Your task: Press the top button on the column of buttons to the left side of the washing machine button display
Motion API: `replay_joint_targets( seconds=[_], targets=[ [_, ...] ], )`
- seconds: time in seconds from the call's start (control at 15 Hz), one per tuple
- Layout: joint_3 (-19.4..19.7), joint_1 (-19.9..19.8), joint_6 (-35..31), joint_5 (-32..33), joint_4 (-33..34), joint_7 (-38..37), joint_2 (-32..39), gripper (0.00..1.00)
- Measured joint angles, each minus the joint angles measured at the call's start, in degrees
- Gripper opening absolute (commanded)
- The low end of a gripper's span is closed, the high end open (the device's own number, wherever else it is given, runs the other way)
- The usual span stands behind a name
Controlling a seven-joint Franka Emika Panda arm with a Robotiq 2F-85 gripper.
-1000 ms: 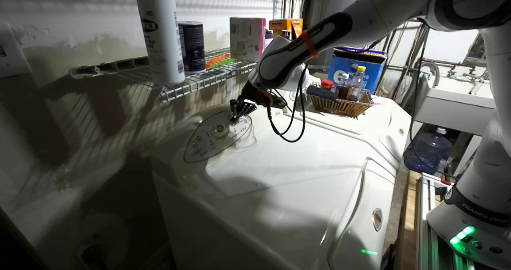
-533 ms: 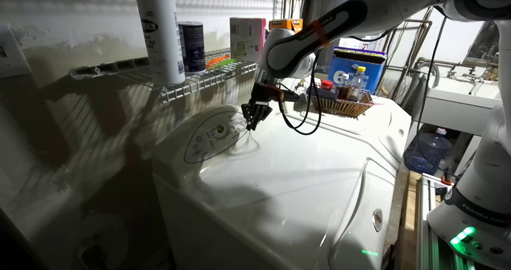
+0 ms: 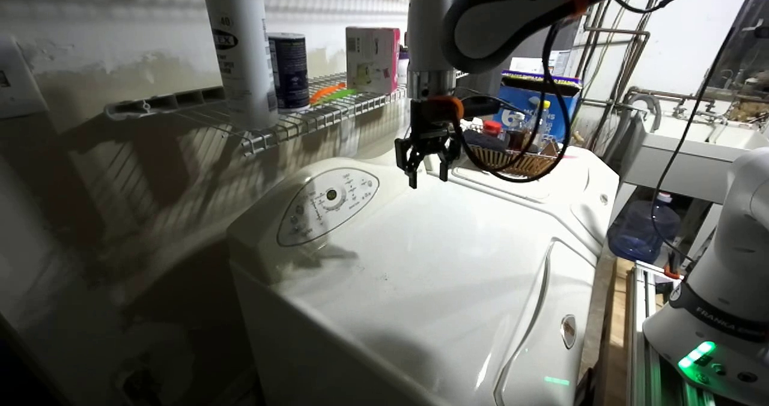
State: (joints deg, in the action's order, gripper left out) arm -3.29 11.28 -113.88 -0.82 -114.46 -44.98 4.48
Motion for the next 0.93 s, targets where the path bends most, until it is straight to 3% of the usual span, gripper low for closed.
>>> replay_joint_targets(
  seconds=[0.27, 0.53, 0.93],
  targets=[
    [-4.0, 0.8, 4.9, 6.3, -3.0, -7.9, -8.0, 1.0],
    [-6.7, 0.8, 5.1, 11.0, -7.6, -6.0, -13.8, 1.0],
    [-6.8, 0.7, 4.9, 11.4, -8.7, -5.3, -14.7, 1.0]
  ],
)
